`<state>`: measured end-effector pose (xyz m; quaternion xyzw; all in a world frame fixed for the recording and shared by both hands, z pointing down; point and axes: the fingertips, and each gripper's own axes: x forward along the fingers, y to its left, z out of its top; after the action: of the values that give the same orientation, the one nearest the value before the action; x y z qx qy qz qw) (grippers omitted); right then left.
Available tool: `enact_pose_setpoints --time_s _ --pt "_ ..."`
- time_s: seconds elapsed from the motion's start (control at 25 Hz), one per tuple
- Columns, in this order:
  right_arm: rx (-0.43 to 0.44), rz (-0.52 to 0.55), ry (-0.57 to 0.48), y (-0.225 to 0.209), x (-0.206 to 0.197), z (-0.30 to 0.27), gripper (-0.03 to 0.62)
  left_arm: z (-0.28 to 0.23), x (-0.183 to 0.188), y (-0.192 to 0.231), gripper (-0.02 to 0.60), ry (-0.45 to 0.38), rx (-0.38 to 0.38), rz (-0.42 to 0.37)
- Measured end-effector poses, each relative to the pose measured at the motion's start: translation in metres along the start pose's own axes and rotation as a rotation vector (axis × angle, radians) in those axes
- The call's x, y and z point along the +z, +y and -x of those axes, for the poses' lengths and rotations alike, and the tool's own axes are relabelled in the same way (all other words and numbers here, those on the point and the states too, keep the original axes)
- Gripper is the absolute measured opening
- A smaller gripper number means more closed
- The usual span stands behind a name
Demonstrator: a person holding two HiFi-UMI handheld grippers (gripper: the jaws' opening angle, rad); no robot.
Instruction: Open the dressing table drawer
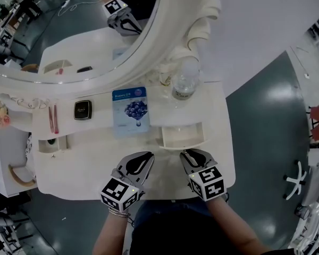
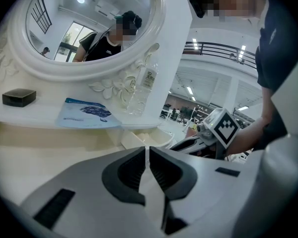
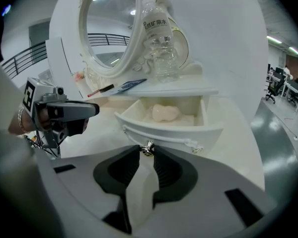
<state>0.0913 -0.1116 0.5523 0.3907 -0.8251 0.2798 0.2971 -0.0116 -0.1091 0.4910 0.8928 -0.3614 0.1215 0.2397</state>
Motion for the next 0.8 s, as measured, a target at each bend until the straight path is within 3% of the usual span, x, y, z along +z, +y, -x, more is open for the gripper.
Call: enact_pose_setpoints --time_s 0.8 --pt "-0.003 -0.03 -0.015 -0.0005 0.002 0.0047 0.11 -0.0005 -0.0007 -0.002 0.02 0.002 -0.013 0.004"
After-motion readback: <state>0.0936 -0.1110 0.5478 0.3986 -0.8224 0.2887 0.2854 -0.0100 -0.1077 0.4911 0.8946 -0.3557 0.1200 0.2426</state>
